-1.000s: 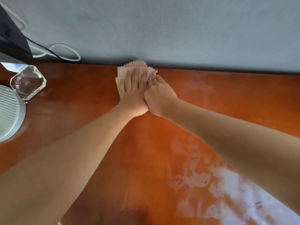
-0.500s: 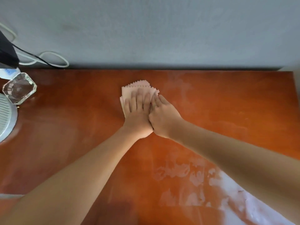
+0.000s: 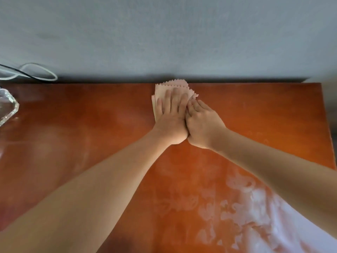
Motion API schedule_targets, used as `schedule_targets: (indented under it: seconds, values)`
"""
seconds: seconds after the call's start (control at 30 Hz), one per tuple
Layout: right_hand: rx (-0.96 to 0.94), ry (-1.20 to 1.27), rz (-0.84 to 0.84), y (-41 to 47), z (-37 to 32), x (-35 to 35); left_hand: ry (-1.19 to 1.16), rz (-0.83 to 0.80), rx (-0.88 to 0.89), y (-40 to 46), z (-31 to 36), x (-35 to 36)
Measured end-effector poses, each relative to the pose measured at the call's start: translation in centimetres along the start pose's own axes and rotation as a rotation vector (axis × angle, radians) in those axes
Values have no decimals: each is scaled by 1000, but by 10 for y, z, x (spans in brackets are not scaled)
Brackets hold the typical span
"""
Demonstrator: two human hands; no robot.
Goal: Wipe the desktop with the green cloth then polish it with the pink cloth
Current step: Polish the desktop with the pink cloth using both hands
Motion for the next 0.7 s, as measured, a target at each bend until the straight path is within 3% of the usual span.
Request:
schedule_targets:
  seconds: [0.4,0.7]
  values:
    - [88,24,20,20,18,-14,-1,7,11,34,-2,-18]
    - [-37,-82,-73,-88,-23,20,-9,8,83,-74,45,41]
Point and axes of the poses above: each hand's wrist, its own y-axis towards the middle knuckle, its own x-axis out of the palm, z = x × y, the point moved 5 cm from there along y, towards the middle knuckle, and after that the axes turned 12 degrees about x, right-handed, at the moved point
